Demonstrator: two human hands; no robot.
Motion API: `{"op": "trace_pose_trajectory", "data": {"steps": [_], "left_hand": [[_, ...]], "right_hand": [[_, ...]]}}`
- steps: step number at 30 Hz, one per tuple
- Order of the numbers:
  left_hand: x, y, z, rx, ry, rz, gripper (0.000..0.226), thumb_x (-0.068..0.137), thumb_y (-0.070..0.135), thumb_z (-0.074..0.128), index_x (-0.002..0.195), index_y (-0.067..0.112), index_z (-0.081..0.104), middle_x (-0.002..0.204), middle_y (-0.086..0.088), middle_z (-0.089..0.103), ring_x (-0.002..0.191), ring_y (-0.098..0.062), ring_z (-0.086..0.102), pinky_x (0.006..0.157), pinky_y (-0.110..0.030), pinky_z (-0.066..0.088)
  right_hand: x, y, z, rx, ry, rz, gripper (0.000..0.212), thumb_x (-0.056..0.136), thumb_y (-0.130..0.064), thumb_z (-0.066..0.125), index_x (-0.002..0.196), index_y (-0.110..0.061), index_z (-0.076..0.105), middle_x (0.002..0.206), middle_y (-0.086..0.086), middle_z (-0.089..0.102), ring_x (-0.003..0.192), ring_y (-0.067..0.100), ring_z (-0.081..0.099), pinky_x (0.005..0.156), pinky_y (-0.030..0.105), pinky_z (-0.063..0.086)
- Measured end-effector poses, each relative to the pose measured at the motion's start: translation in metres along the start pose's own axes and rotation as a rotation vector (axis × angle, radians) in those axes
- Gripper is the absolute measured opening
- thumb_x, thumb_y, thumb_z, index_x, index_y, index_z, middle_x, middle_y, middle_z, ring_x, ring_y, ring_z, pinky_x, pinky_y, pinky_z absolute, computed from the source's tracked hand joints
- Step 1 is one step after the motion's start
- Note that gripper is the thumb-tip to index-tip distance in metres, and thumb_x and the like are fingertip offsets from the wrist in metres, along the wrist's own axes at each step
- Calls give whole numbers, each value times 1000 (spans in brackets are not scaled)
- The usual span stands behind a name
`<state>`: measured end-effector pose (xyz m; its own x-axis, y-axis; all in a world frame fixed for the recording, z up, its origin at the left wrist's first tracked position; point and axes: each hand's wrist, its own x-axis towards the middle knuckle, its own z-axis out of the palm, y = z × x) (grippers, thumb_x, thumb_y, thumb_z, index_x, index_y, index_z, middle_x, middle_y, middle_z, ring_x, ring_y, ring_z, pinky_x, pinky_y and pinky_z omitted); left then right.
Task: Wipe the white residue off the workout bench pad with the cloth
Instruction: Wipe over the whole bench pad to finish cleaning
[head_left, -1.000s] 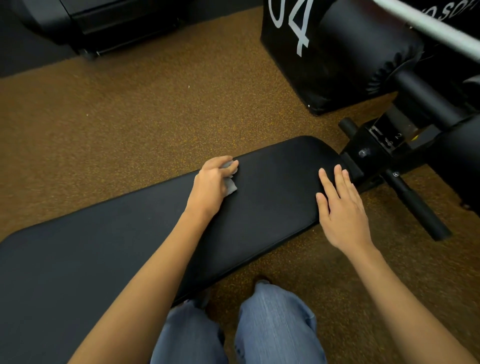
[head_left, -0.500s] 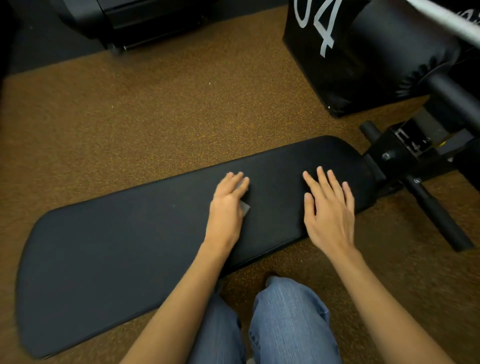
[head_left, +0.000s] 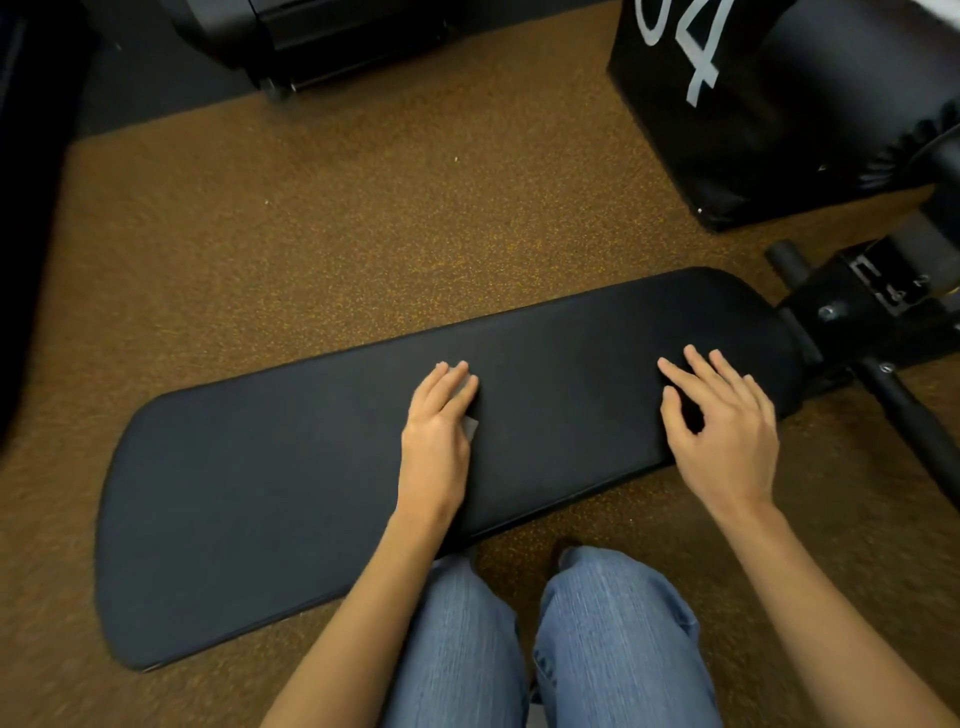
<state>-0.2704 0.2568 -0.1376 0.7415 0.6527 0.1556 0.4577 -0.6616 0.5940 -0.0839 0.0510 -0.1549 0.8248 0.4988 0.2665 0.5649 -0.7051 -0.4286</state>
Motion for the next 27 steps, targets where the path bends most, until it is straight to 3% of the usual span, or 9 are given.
{"op": "trace_pose_trajectory", "data": {"steps": [4, 7, 9, 11, 14, 19, 25, 27], "left_hand": [[4, -33, -26, 103, -41, 29, 43, 85, 4, 45, 122, 1, 66, 136, -11, 58, 133, -28, 44, 116, -19, 22], [1, -64, -48, 174, 65, -98, 41, 86, -5, 48, 122, 0, 66, 135, -12, 59, 133, -31, 46, 114, -31, 29], [-6, -65, -49, 163, 145, -209, 39, 88, -10, 47, 120, 0, 67, 134, -12, 59, 132, -31, 47, 114, -31, 29], [-9, -44, -37, 93, 194, -244, 38, 88, 3, 42, 114, -3, 70, 128, -14, 63, 128, -31, 51, 112, -28, 30], [-17, -5, -16, -9, 125, -165, 50, 84, 18, 34, 111, -3, 71, 125, -14, 65, 126, -28, 51, 112, -23, 28], [-20, -37, -38, 75, 94, -108, 47, 78, 0, 39, 113, -1, 70, 126, -13, 65, 126, -31, 52, 113, -23, 28], [-18, -84, -68, 146, 249, -301, 47, 80, -20, 46, 118, -2, 68, 130, -15, 62, 129, -32, 51, 111, -22, 26], [-19, -80, -65, 88, 290, -335, 46, 82, -20, 46, 118, -1, 68, 130, -14, 62, 129, -29, 52, 110, -13, 24]], "right_hand": [[-2, 2, 2, 9, 17, -19, 36, 98, -32, 49, 130, -25, 61, 141, 3, 54, 140, 18, 39, 116, 46, 27], [-3, 2, 3, 23, 23, -16, 36, 98, -31, 48, 131, -24, 60, 142, 3, 53, 140, 18, 38, 117, 45, 24], [-4, 2, 4, 30, 25, -12, 34, 99, -26, 52, 131, -23, 60, 142, 4, 53, 141, 18, 37, 118, 46, 24], [-4, 0, 4, 39, 31, -8, 33, 98, -24, 55, 131, -22, 60, 142, 5, 53, 140, 19, 38, 118, 46, 23], [-3, -1, 4, 43, 34, -8, 33, 98, -23, 54, 130, -21, 61, 141, 6, 54, 140, 21, 39, 117, 46, 23], [-2, -1, 0, 38, 17, -14, 33, 98, -24, 55, 130, -21, 61, 141, 6, 54, 140, 21, 39, 117, 46, 23], [-3, -3, -1, 39, 3, 2, 32, 99, -24, 55, 130, -21, 61, 141, 6, 53, 140, 21, 39, 117, 46, 23], [-2, -3, -2, 37, -6, 7, 33, 98, -23, 56, 130, -22, 61, 141, 6, 53, 140, 21, 39, 117, 46, 23]]}}
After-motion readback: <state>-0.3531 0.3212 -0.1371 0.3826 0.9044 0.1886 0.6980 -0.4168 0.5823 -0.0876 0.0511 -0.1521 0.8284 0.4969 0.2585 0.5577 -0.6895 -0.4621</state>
